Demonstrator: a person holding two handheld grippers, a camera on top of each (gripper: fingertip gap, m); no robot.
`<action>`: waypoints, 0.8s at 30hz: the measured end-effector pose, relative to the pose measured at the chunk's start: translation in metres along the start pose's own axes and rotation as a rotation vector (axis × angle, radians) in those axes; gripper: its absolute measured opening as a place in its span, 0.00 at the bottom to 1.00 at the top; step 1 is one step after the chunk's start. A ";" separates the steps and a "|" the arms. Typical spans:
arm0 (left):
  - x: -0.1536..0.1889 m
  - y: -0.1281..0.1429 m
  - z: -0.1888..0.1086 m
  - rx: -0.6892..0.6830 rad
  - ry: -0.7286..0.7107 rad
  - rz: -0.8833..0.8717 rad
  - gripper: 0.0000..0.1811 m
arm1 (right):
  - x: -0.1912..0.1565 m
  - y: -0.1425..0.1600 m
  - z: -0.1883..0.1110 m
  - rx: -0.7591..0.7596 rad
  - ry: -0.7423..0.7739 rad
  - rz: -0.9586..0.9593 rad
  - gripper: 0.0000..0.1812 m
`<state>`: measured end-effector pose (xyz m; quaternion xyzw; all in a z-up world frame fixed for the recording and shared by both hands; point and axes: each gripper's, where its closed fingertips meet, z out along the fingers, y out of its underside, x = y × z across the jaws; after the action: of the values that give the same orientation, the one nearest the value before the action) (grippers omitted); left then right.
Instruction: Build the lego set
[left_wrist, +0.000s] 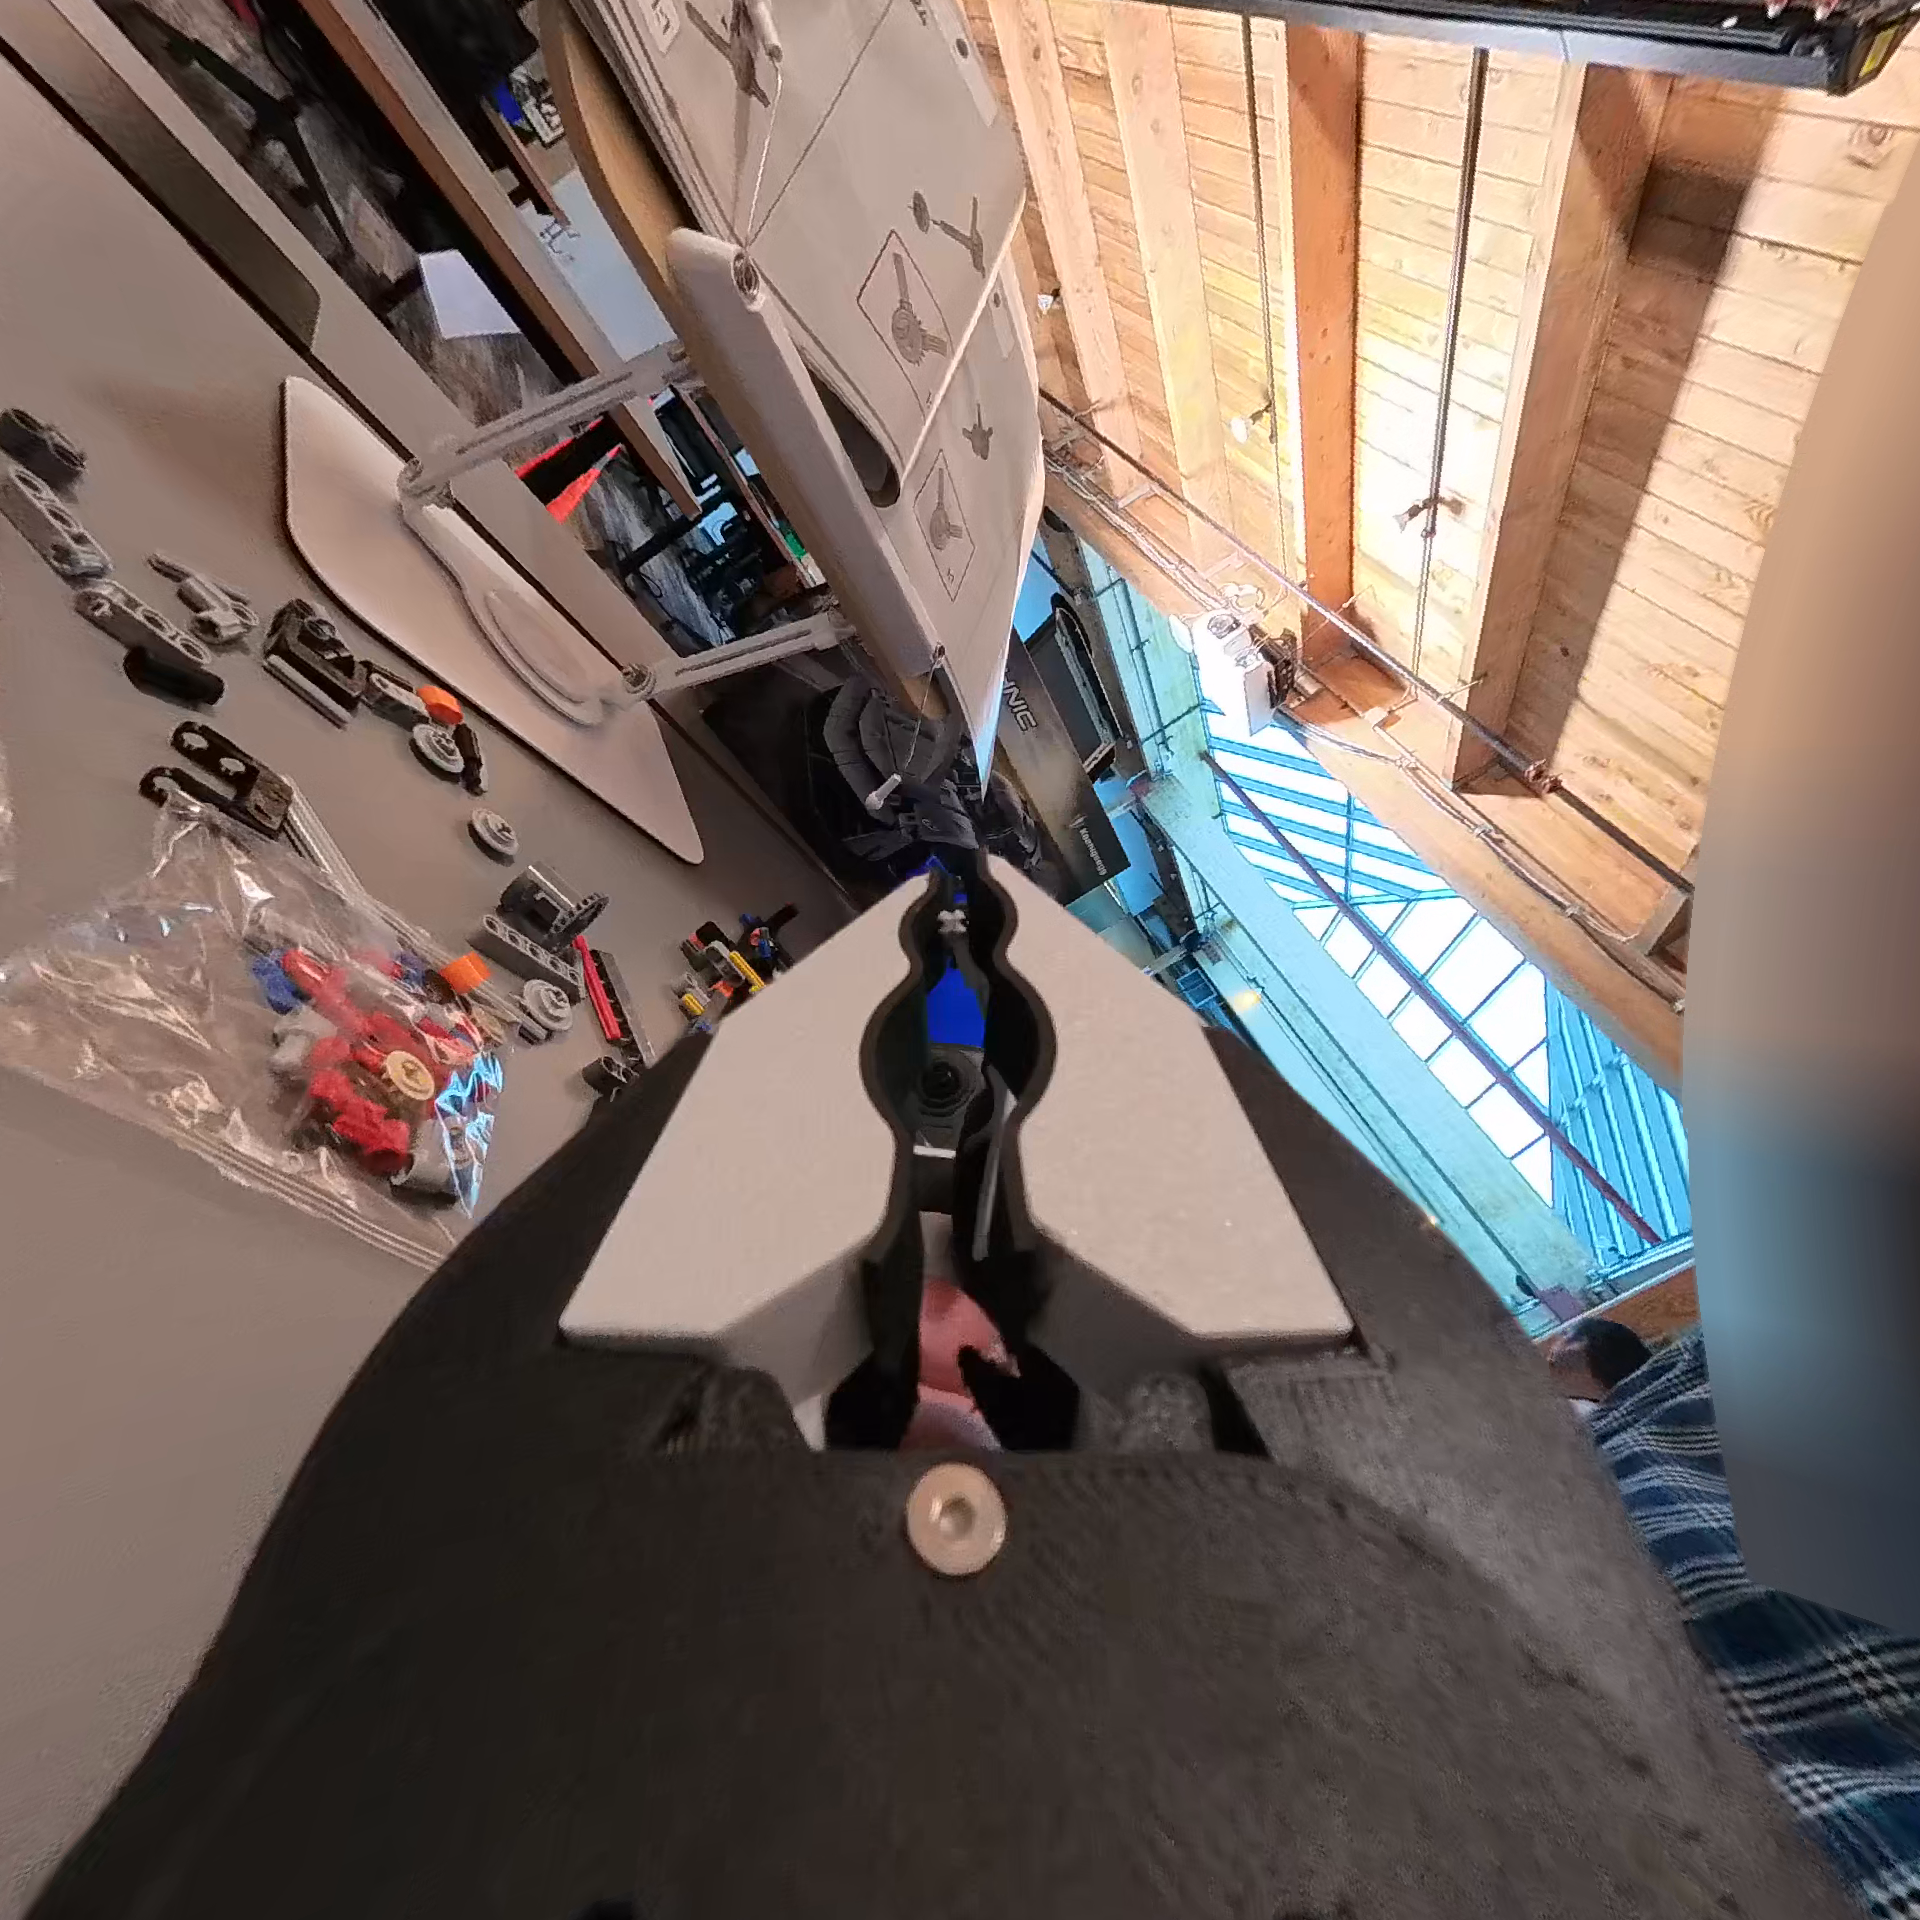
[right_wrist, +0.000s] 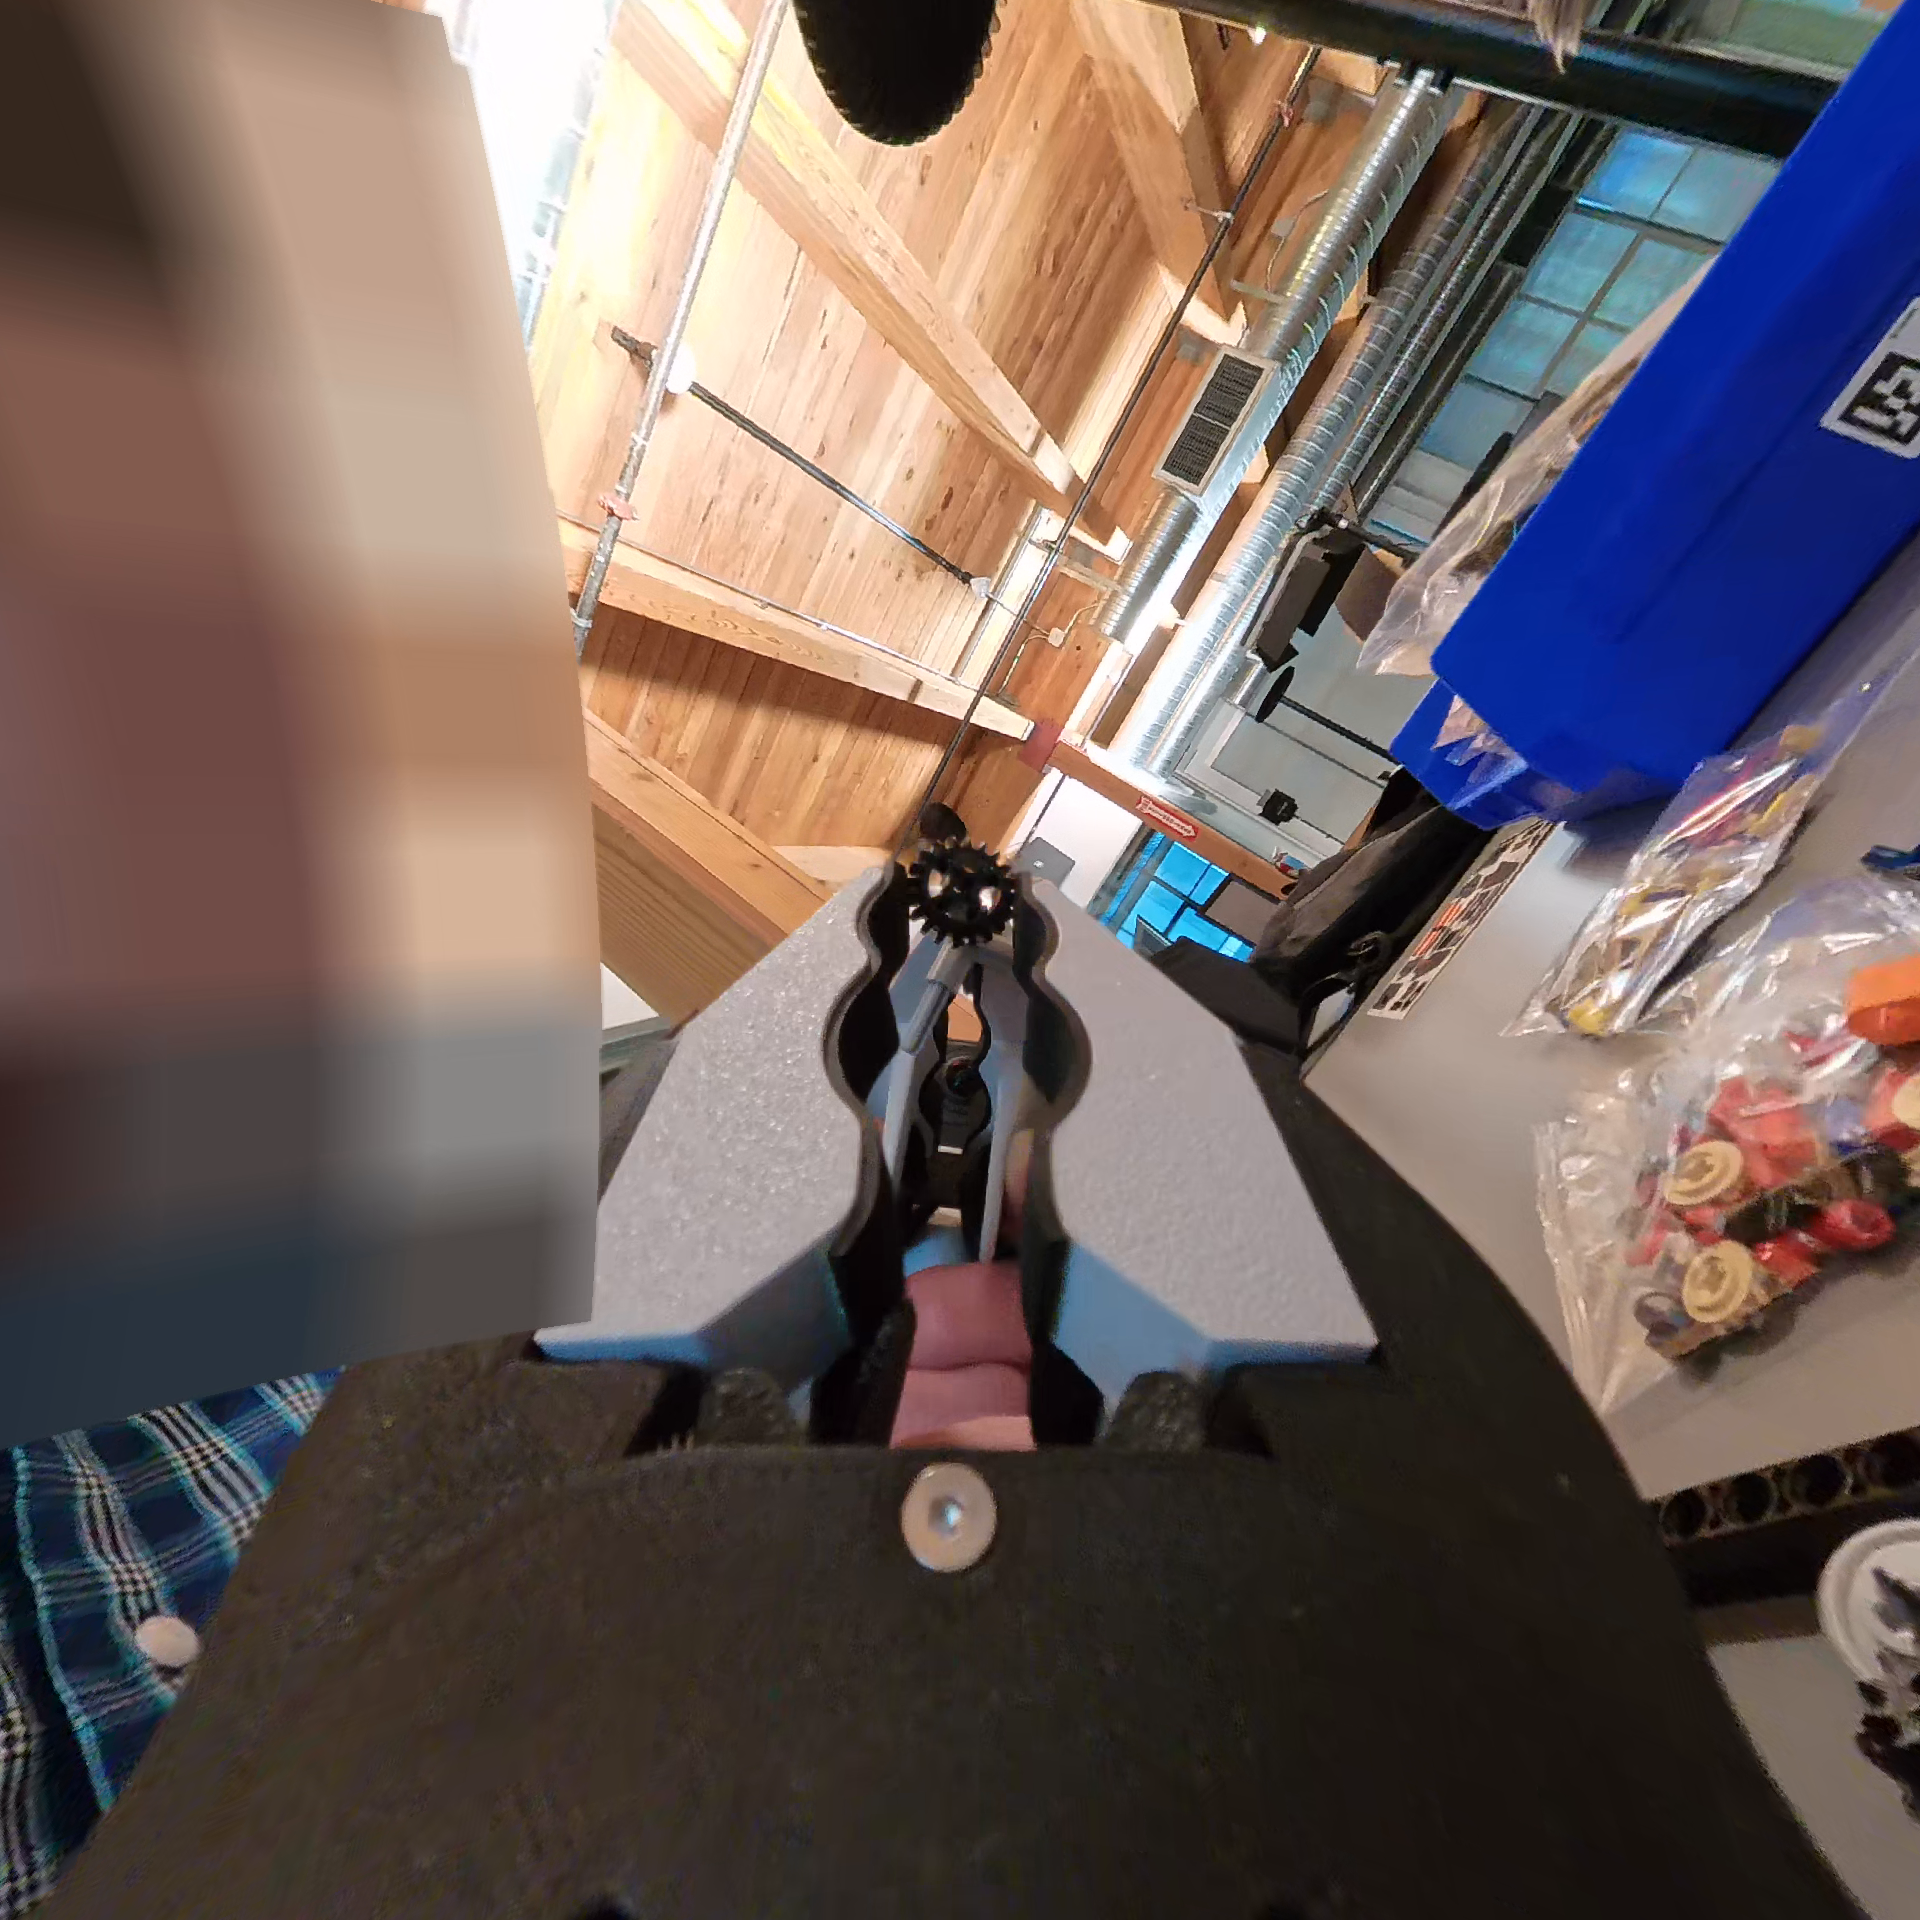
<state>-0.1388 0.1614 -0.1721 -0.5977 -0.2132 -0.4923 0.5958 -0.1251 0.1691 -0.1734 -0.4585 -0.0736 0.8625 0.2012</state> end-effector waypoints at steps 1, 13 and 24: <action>0.000 0.000 0.000 0.000 -0.001 -0.004 0.00 | 0.000 0.000 0.000 -0.006 0.004 -0.018 0.10; 0.001 -0.003 -0.004 0.018 0.006 -0.103 0.01 | -0.003 0.003 0.005 -0.061 0.056 -0.215 0.10; -0.002 -0.006 -0.007 0.046 -0.033 -0.057 0.01 | 0.001 0.007 0.008 -0.096 0.117 -0.303 0.10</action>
<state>-0.1468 0.1566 -0.1721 -0.5854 -0.2512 -0.4943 0.5916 -0.1344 0.1635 -0.1722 -0.5005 -0.1709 0.7897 0.3108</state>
